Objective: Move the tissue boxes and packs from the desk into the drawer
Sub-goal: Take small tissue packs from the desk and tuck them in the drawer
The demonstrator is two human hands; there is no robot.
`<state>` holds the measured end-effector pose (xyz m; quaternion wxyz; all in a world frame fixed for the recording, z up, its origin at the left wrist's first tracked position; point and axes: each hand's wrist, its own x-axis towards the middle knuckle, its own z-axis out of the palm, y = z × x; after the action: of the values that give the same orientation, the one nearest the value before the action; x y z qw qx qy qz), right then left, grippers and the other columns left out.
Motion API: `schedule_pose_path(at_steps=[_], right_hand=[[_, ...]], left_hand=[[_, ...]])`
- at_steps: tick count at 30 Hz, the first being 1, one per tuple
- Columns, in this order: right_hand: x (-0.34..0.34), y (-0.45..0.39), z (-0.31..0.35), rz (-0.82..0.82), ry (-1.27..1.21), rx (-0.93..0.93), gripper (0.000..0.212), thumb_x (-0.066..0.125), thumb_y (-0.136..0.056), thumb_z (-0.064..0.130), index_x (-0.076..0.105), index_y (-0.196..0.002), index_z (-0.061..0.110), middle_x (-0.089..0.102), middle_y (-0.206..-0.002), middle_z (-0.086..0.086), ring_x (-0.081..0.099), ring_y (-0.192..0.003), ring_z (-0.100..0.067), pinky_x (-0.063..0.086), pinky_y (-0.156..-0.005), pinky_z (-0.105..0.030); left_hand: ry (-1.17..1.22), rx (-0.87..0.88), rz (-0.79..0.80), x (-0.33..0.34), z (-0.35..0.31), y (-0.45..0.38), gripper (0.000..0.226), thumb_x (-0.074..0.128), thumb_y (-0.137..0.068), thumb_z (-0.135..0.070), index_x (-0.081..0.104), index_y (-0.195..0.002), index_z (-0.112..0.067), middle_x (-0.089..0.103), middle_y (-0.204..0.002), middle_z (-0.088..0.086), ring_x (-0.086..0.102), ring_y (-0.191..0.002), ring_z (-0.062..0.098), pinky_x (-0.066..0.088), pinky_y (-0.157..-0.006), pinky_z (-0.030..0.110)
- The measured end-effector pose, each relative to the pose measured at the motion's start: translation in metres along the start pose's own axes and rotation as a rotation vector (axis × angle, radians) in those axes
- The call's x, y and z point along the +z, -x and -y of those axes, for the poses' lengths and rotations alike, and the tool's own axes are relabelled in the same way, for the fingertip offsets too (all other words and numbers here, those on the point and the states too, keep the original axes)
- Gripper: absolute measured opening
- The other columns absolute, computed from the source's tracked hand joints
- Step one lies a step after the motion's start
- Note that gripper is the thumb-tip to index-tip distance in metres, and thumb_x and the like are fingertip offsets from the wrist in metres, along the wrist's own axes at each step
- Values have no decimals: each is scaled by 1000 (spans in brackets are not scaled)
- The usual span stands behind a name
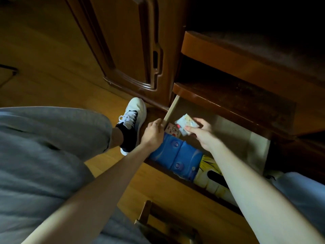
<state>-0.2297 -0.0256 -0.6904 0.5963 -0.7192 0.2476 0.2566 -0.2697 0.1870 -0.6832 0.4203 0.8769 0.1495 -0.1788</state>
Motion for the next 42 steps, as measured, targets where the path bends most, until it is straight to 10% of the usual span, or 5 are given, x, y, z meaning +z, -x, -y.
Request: schedule_pose_path(at_steps=[4,9,21,34,42], right_hand=[[24,-21,-6,45,289,-82,56,78,-87,6,59,-137,22,63,-135,-8,60,-109,-14,51,-80,-21],[57,-26,-20,144,394,19,61,51,-107,20,23,-162,16,31,-164,-12,35,-149,-29,32,-120,-44],[52,-38,2,229,583,53,53,43,-108,30,35,-157,11,39,-160,-15,40,-145,-32,35,-116,-44],[52,-41,7,15,100,335,48,55,-104,27,39,-147,12,61,-130,-18,65,-113,-30,59,-88,-40],[58,-35,22,97,23,423,41,41,-110,32,44,-144,9,62,-131,-20,62,-119,-31,53,-103,-45]], left_hand=[[49,-4,67,15,20,8,53,37,-107,-16,28,-158,-22,42,-153,6,45,-135,21,29,-98,13],[77,22,73,16,19,11,59,38,-104,-4,25,-159,-21,47,-140,4,48,-113,11,31,-72,-9],[41,86,64,14,23,15,55,35,-107,-14,19,-160,-23,45,-139,7,44,-104,7,36,-71,-3],[53,106,64,14,25,14,52,32,-109,-19,19,-159,-25,45,-141,10,46,-104,6,38,-68,-3],[10,133,36,16,23,13,53,34,-108,-16,20,-159,-25,49,-138,12,50,-93,4,41,-72,6]])
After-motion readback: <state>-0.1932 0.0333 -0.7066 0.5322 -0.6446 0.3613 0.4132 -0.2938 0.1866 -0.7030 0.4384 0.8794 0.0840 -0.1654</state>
